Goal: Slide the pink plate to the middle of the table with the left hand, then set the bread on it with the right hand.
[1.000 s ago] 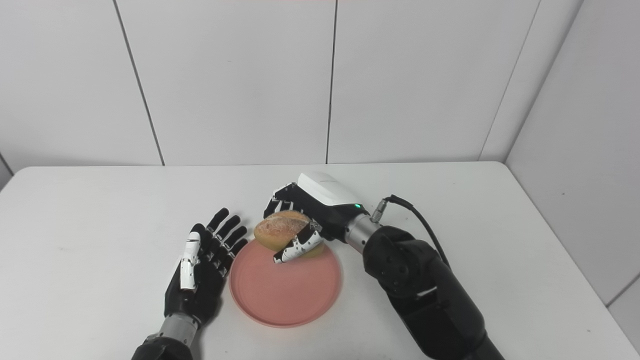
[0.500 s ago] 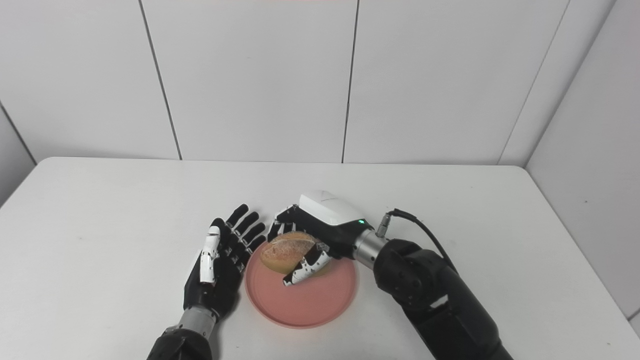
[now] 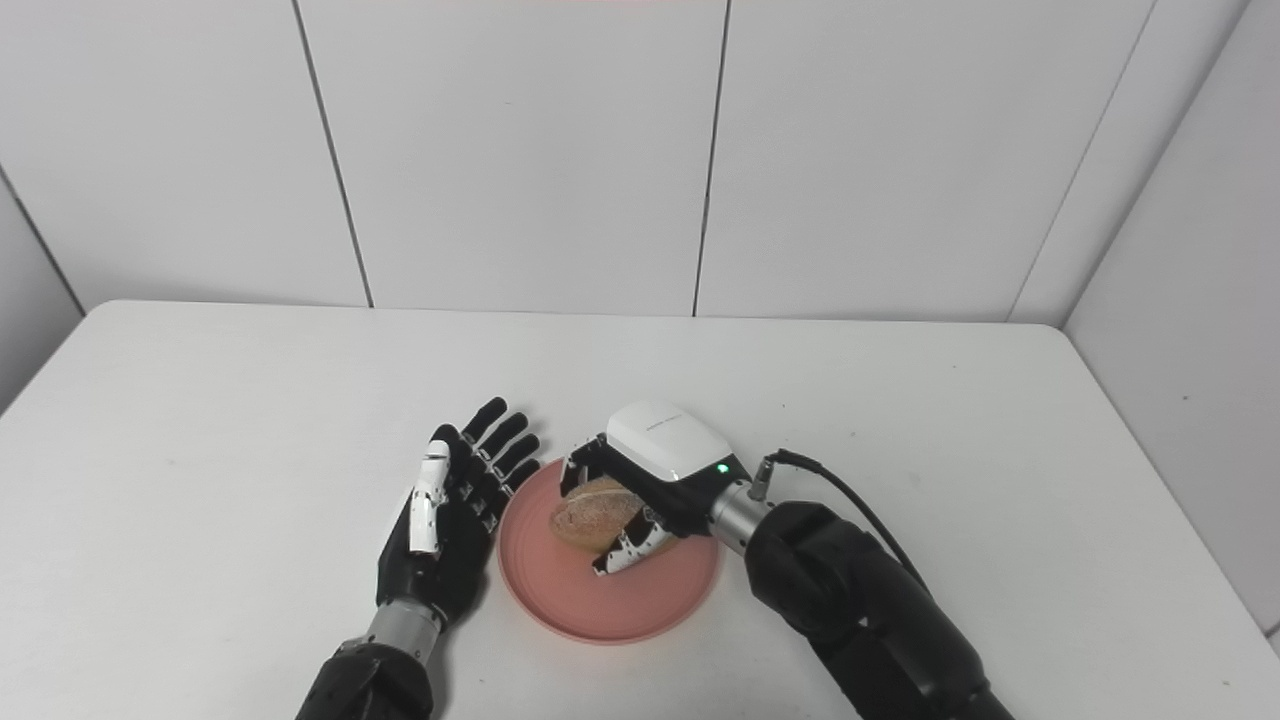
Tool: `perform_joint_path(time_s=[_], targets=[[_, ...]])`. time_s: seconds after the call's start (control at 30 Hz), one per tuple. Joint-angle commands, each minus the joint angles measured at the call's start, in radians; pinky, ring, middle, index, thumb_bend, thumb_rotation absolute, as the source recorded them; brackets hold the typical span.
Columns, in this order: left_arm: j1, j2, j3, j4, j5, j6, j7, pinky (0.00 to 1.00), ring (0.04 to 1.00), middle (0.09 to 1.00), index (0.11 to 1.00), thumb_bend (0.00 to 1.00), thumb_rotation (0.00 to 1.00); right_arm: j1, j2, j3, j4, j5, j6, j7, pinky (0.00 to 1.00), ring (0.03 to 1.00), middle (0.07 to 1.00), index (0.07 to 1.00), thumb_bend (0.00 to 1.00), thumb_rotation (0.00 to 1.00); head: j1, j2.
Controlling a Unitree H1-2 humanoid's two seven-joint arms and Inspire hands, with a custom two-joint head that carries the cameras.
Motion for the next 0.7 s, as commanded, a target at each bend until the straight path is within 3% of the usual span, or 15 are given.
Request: perform_joint_path(time_s=[0.0, 0.27, 0.47, 0.6, 0.67], targets=[[0.02, -0.008, -0.008, 0.003, 0.014, 0.052, 0.015, 0.88, 0.871, 0.874, 0.852, 0.41, 1.0, -0.039, -0.003, -0.003, 0.013, -0.016, -0.054, -0.05, 0.29, 0.355, 0.452, 0.504, 0.53, 0.0, 0.002, 0.0], [0.021, -0.008, -0.008, -0.003, 0.009, 0.06, 0.017, 0.88, 0.871, 0.874, 0.852, 0.41, 1.0, -0.035, 0.0, -0.002, 0.064, -0.044, -0.13, -0.143, 0.31, 0.368, 0.456, 0.501, 0.53, 0.0, 0.002, 0.004], [0.02, -0.007, -0.009, 0.0, 0.009, 0.059, 0.016, 0.88, 0.872, 0.875, 0.854, 0.41, 1.0, -0.029, 0.0, 0.01, 0.075, -0.046, -0.151, -0.144, 0.33, 0.381, 0.461, 0.5, 0.53, 0.0, 0.001, 0.004], [0.019, -0.007, -0.008, 0.003, 0.01, 0.058, 0.018, 0.88, 0.867, 0.87, 0.849, 0.41, 1.0, -0.017, 0.0, 0.015, 0.049, -0.04, -0.125, -0.101, 0.36, 0.409, 0.477, 0.487, 0.53, 0.01, 0.001, 0.005], [0.019, -0.006, -0.009, 0.004, 0.012, 0.054, 0.017, 0.89, 0.87, 0.873, 0.851, 0.41, 1.0, -0.01, 0.002, 0.016, 0.033, -0.04, -0.112, -0.081, 0.41, 0.466, 0.524, 0.487, 0.52, 0.12, 0.0, 0.004]])
